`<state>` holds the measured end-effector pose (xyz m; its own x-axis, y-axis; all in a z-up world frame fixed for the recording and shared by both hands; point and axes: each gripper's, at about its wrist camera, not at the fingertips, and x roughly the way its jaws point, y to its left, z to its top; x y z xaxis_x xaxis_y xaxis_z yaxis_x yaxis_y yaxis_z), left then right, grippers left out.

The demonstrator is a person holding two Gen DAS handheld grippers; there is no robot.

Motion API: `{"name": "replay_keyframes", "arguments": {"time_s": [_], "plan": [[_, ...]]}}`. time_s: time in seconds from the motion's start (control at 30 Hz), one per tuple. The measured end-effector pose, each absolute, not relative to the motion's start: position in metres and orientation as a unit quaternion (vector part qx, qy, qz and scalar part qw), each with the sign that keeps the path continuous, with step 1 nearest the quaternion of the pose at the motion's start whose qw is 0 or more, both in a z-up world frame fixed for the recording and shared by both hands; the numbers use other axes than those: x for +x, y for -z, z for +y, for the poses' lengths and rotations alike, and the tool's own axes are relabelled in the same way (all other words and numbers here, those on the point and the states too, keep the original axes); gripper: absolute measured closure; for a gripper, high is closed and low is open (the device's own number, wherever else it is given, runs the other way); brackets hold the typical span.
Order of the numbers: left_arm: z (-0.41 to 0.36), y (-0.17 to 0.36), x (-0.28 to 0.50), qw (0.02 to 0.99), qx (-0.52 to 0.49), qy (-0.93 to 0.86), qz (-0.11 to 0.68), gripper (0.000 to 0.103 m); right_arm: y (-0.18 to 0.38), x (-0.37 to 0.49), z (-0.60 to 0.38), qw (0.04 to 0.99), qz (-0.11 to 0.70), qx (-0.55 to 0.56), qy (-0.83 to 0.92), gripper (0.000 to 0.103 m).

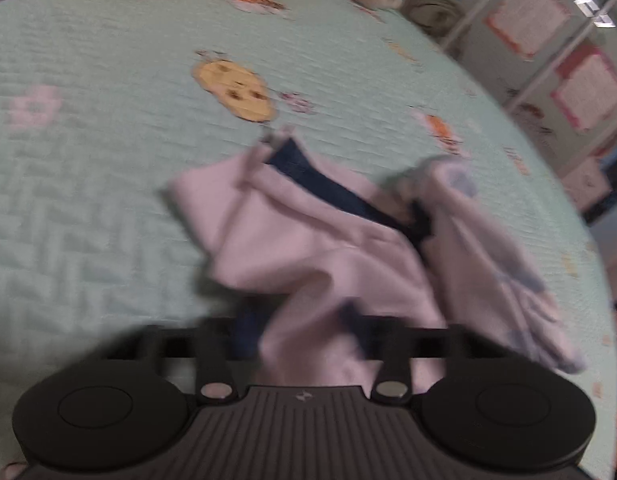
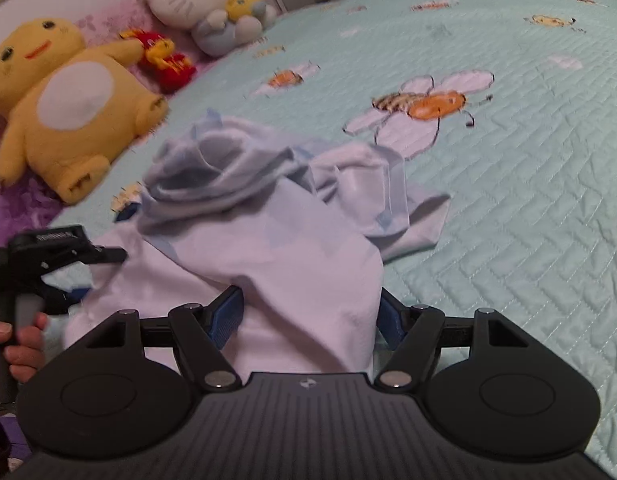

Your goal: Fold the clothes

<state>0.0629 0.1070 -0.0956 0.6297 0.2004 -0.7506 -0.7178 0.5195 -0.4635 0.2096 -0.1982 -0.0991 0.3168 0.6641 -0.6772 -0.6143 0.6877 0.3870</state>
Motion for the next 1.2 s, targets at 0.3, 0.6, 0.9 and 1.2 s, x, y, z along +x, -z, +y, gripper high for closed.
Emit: {"name": "replay_keyframes", "arguments": {"time_s": [0.3,0.6,0.9,1.2], "plan": [[0.043,0.03,0.076,0.894,-0.209,-0.23,0.323,0.102,0.061,0.177,-0.192,0.836,0.362,-0.025,-0.413,0.101],[-0.016,-0.068,0.067,0.939,-0.056,-0.224,0.253,0.102,-0.036,0.148,-0.217,0.889,0.207,-0.048,-0.405,0.102],[-0.068,-0.128,0.056,0.951,0.008,-0.223,0.214,0.102,-0.119,0.124,-0.262,0.918,0.098,-0.04,-0.383,0.102],[-0.116,-0.167,0.06,0.963,0.05,-0.192,0.18,0.102,-0.166,0.115,-0.318,0.932,0.058,-0.028,-0.357,0.102]]}}
